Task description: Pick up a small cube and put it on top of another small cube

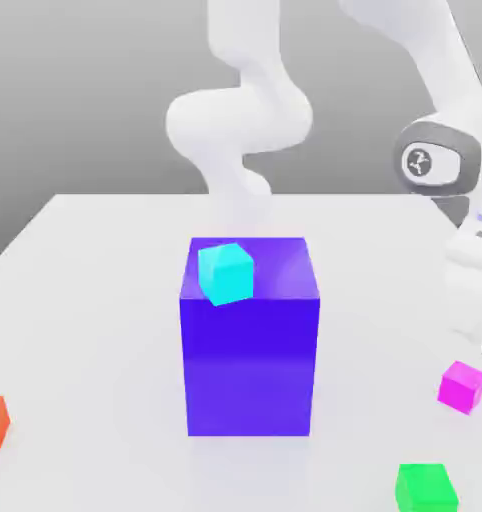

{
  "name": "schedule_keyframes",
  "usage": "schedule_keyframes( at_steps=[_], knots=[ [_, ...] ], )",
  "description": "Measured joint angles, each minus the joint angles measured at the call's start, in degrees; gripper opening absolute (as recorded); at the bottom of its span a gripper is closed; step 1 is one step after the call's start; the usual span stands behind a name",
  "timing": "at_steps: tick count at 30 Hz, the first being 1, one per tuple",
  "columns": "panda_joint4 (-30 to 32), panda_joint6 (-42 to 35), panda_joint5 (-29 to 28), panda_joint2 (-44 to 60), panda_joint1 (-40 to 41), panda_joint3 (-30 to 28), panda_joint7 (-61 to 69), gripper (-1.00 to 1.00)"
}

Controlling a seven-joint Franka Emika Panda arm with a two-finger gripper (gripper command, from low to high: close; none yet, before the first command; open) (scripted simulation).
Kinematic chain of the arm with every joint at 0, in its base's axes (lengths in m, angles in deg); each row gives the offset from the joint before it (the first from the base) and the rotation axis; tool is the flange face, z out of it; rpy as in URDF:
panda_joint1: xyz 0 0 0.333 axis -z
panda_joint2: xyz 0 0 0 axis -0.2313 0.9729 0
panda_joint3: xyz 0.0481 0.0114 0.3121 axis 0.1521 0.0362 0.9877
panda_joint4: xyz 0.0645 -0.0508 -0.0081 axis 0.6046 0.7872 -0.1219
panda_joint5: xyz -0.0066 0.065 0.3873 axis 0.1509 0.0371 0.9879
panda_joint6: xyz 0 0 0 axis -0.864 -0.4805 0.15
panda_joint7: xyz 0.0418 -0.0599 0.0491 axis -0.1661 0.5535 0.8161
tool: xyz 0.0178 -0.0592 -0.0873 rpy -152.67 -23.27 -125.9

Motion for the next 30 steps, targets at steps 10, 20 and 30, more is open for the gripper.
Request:
schedule_keyframes(
  at_steps=[10, 20, 30],
  knots=[
    [-1.94, 8.66, -8.51, 12.20, -7.20, -7.72, -6.40, -1.00],
    [-0.99, -0.21, -0.22, 2.25, -1.28, -1.93, 0.41, -1.00],
    [-12.54, -9.88, 4.27, 3.74, 8.12, -7.41, 8.23, -1.00]
  ],
)
